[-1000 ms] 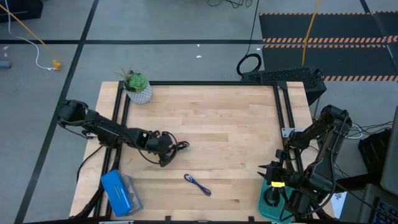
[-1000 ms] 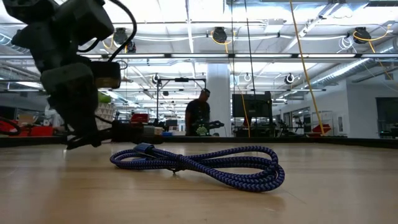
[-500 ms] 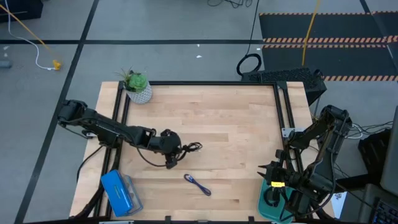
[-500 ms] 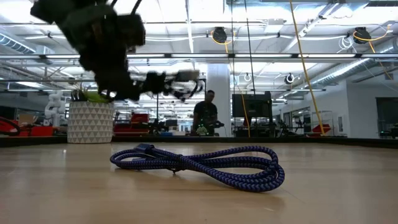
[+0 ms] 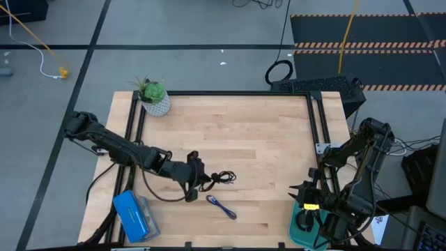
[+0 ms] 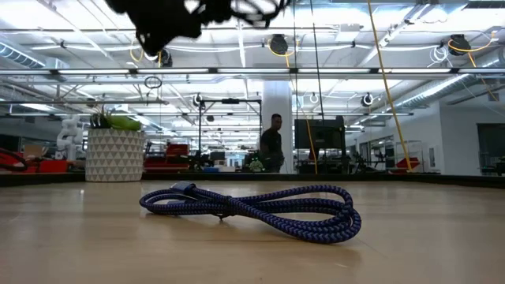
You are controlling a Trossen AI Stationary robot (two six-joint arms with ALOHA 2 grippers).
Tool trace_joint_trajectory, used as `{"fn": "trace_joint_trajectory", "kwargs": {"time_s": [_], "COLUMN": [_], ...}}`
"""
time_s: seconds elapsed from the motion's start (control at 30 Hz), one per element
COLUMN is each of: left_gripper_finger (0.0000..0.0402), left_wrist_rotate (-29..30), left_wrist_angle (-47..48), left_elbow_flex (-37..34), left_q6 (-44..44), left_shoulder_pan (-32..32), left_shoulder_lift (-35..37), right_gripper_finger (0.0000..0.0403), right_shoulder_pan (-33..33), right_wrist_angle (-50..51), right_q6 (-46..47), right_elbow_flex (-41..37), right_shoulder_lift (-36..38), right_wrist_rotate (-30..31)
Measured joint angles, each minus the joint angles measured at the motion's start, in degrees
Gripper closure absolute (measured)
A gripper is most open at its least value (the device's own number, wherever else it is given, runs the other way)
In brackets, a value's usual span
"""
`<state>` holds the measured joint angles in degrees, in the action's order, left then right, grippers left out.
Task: Pick and place USB-C Cables
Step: Put the black USB cable into the green bin
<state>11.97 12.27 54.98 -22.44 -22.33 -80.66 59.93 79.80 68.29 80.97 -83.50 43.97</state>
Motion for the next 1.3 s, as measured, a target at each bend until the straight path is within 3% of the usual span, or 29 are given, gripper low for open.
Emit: {"fn": "trace_joint_trajectory", "kwargs": {"time_s": [0.27,0.43,0.73,1.03,1.3], "left_gripper_finger": [0.0376,0.0376,0.0376,0.0376,0.0376], "left_wrist_rotate": [4.6,5.4,6.8,6.3,6.1], "left_wrist_angle": [3.1,3.1,2.9,0.4,-5.4], "left_elbow_flex": [6.6,9.6,10.1,10.1,10.1], "left_q6": [4.3,8.0,8.6,7.6,13.0], "left_shoulder_pan": [-2.9,-3.3,-3.1,-2.3,-2.3], "left_shoulder_lift": [0.0,0.0,-0.8,-1.5,-1.8], "right_gripper_finger": [0.0314,0.0314,0.0314,0.0314,0.0305], "right_shoulder_pan": [0.0,0.0,-1.3,-3.8,-3.7], "right_wrist_angle": [-2.2,-4.9,-18.1,-29.4,-42.3], "right_q6": [0.0,-1.9,-17.2,-30.2,-46.4], "right_elbow_flex": [0.0,-0.5,-2.3,-2.4,-2.4], "right_shoulder_lift": [0.0,0.0,0.0,0.0,0.0], "right_wrist_rotate": [0.1,4.3,10.3,10.1,13.2]}}
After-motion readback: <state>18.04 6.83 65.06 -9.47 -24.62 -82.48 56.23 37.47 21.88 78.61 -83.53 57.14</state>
